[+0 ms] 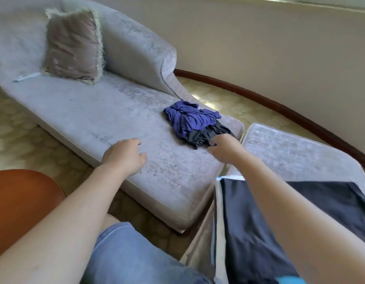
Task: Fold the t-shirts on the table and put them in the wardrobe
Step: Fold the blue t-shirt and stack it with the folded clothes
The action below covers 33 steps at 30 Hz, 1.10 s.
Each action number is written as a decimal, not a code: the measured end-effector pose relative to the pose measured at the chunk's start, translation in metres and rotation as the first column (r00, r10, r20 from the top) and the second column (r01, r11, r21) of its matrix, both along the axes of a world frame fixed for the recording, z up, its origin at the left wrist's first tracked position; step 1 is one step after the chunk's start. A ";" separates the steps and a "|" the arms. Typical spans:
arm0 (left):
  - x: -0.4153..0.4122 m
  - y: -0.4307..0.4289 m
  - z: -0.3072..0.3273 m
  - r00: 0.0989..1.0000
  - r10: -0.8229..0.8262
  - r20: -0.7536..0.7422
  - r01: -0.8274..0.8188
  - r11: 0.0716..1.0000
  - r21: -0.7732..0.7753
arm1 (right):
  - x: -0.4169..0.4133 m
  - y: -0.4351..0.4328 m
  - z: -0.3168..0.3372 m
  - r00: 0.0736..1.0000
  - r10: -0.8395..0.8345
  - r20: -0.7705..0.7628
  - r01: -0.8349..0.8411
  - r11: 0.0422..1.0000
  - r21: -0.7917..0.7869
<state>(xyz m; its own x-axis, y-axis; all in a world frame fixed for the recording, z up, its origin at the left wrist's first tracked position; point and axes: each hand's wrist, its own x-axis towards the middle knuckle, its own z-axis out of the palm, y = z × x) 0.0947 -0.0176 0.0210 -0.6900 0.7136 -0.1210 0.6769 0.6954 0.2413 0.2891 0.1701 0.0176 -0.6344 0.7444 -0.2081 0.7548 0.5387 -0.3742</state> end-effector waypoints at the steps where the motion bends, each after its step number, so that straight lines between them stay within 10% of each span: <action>1: -0.012 0.008 -0.007 1.000 0.013 0.009 -0.013 1.000 -0.006 | -0.017 0.005 -0.007 0.999 0.022 0.031 -0.022 1.000 -0.014; 9: -0.096 0.044 -0.061 0.996 0.090 0.023 -0.089 0.996 -0.010 | -0.105 0.055 -0.088 0.980 -0.001 0.197 0.019 0.996 -0.090; 33: -0.146 0.077 -0.158 0.995 0.040 0.090 -0.041 0.999 0.003 | -0.221 0.151 -0.168 0.937 -0.339 -0.086 0.336 0.941 -0.048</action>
